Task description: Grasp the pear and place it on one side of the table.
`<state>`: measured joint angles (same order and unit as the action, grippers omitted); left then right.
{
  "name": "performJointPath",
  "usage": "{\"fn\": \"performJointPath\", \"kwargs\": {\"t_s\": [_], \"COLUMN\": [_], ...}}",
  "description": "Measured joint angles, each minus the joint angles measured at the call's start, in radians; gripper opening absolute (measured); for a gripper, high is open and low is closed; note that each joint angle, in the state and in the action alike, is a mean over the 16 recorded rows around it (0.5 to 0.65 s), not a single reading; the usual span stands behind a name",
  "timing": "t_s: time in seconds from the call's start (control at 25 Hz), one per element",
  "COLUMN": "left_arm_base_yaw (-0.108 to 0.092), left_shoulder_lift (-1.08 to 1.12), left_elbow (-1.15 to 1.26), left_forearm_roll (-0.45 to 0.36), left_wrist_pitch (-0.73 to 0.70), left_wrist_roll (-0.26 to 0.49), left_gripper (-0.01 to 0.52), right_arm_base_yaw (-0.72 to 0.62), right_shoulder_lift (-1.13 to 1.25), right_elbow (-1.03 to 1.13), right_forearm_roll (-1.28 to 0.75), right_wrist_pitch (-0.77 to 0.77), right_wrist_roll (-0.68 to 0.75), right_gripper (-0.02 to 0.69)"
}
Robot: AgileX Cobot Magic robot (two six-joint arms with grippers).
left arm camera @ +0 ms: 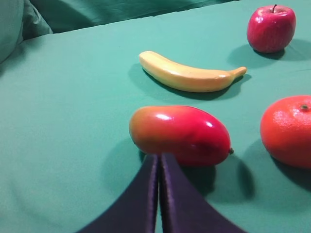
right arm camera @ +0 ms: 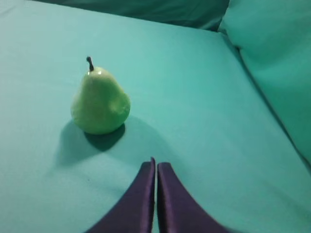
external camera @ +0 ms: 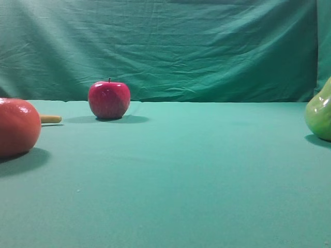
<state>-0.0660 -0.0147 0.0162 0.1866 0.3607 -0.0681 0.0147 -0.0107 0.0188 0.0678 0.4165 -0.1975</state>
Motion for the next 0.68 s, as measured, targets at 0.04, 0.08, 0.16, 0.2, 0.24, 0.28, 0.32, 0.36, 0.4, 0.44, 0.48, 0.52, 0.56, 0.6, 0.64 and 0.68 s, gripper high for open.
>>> {"fn": "performJointPath", "kwargs": {"t_s": [0.04,0.08,0.16,0.2,0.24,0.28,0.32,0.36,0.4,0.44,0.48,0.52,0.56,0.6,0.64,0.68], "left_arm_base_yaw": [0.000,0.000,0.000,0.000,0.000,0.000,0.000,0.000,0.000,0.000,0.000,0.000,0.000,0.000,0.000,0.000], "left_shoulder_lift": [0.000,0.000,0.000,0.000,0.000,0.000,0.000,0.000,0.000,0.000,0.000,0.000,0.000,0.000,0.000,0.000], "left_elbow": [0.000,0.000,0.000,0.000,0.000,0.000,0.000,0.000,0.000,0.000,0.000,0.000,0.000,0.000,0.000,0.000], "left_forearm_roll": [0.000,0.000,0.000,0.000,0.000,0.000,0.000,0.000,0.000,0.000,0.000,0.000,0.000,0.000,0.000,0.000], "left_wrist_pitch": [0.000,0.000,0.000,0.000,0.000,0.000,0.000,0.000,0.000,0.000,0.000,0.000,0.000,0.000,0.000,0.000], "left_wrist_roll": [0.000,0.000,0.000,0.000,0.000,0.000,0.000,0.000,0.000,0.000,0.000,0.000,0.000,0.000,0.000,0.000], "left_gripper": [0.000,0.000,0.000,0.000,0.000,0.000,0.000,0.000,0.000,0.000,0.000,0.000,0.000,0.000,0.000,0.000], "right_arm_base_yaw": [0.000,0.000,0.000,0.000,0.000,0.000,0.000,0.000,0.000,0.000,0.000,0.000,0.000,0.000,0.000,0.000], "right_shoulder_lift": [0.000,0.000,0.000,0.000,0.000,0.000,0.000,0.000,0.000,0.000,0.000,0.000,0.000,0.000,0.000,0.000], "right_elbow": [0.000,0.001,0.001,0.001,0.001,0.001,0.001,0.001,0.001,0.001,0.001,0.001,0.001,0.001,0.001,0.001], "right_forearm_roll": [0.000,0.000,0.001,0.001,0.001,0.001,0.001,0.001,0.001,0.001,0.001,0.001,0.001,0.001,0.001,0.001], "right_wrist_pitch": [-0.002,-0.003,-0.005,-0.006,-0.006,-0.006,-0.006,-0.006,-0.006,-0.006,-0.006,-0.006,-0.006,-0.006,-0.006,-0.006], "right_wrist_roll": [0.001,0.002,0.003,0.003,0.004,0.004,0.004,0.004,0.005,0.005,0.005,0.005,0.005,0.005,0.005,0.005], "right_gripper": [0.000,0.000,0.000,0.000,0.000,0.000,0.000,0.000,0.000,0.000,0.000,0.000,0.000,0.000,0.000,0.000]}}
